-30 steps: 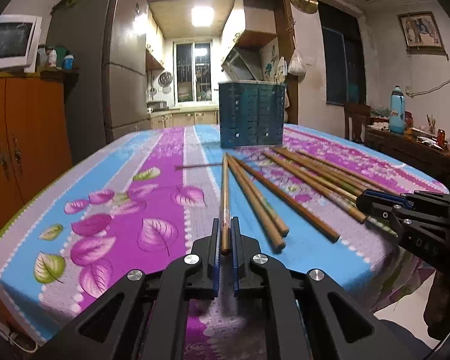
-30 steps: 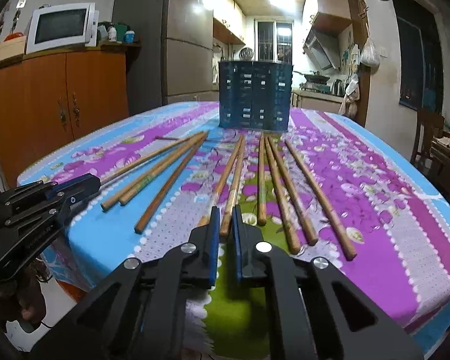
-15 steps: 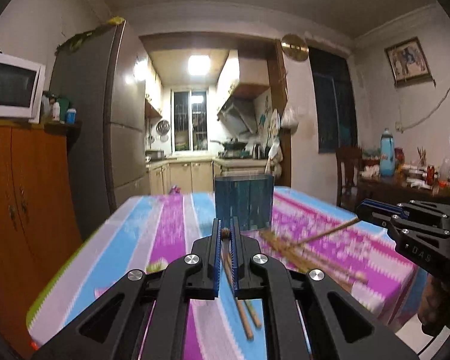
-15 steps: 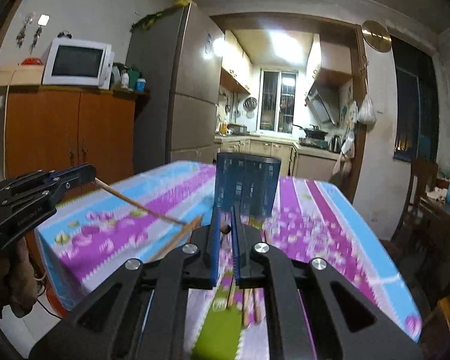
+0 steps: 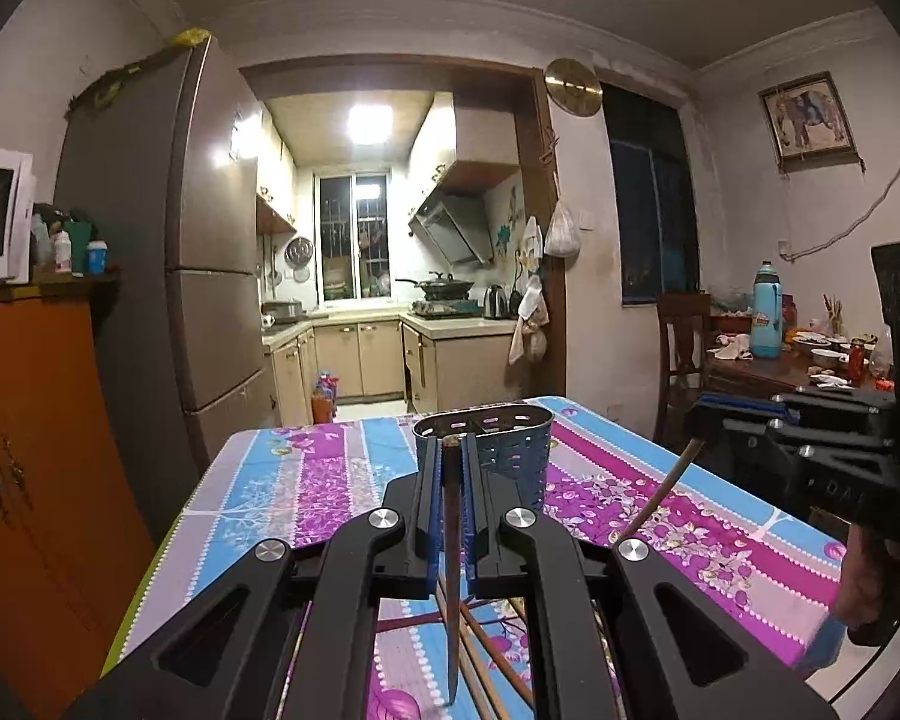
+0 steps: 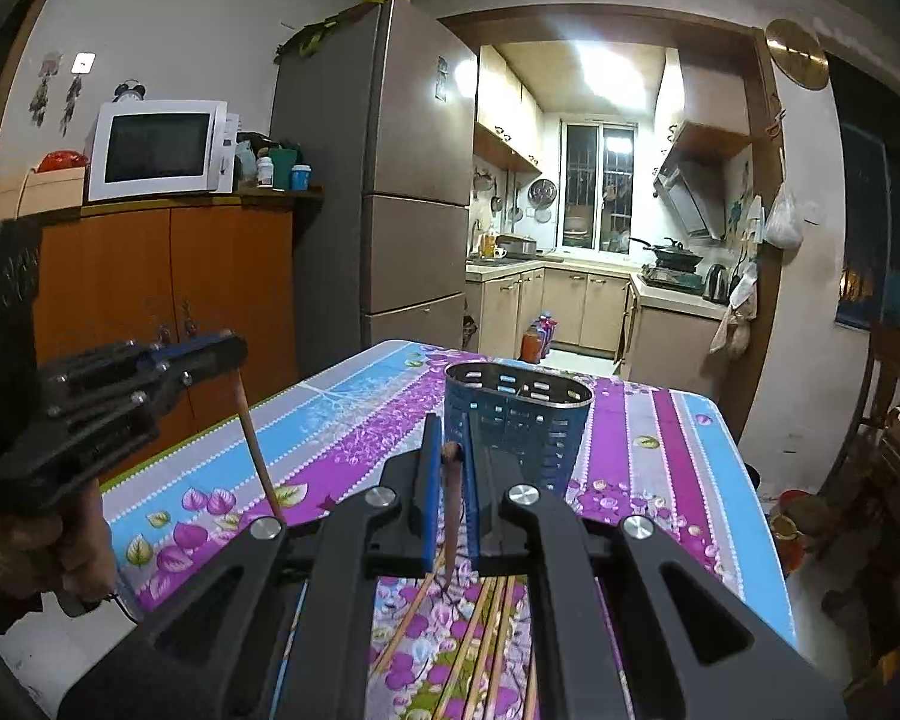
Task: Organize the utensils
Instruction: 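Lift both held chopsticks upright and carry them over the slotted holder, then lower the left tool's chopstick into the holder while the right tool lowers its own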
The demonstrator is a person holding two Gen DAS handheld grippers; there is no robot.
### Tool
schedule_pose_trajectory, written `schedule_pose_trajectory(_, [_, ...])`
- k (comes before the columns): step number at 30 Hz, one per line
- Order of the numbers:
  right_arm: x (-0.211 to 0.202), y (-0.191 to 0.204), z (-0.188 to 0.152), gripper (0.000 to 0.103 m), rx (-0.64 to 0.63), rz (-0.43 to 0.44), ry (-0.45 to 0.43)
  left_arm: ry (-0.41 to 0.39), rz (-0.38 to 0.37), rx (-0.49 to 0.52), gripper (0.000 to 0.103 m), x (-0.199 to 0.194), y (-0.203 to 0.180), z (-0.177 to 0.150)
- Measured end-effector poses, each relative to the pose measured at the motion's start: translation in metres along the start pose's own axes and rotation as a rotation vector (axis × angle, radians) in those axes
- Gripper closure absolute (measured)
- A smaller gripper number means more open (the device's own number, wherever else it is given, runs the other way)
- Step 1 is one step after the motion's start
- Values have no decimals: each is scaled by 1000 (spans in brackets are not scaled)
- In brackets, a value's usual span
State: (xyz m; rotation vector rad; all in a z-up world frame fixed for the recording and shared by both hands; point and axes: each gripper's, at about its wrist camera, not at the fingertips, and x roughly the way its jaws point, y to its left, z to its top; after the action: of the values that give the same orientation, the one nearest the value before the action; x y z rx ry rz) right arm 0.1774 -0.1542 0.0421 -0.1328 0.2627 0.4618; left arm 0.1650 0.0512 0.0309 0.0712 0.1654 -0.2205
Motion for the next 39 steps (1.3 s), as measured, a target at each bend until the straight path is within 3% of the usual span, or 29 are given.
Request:
schedule_pose_trajectory(10, [18, -13, 33, 98, 12, 26, 33, 9, -15, 7, 96, 18, -2, 26])
schedule_pose_trajectory(22, [26, -40, 66, 98, 26, 2, -23, -10, -30, 18, 96, 28, -12, 70])
schedule_pose_trajectory(39, [67, -95, 165, 98, 50, -37, -62, -58, -35, -21, 96, 93, -3, 167])
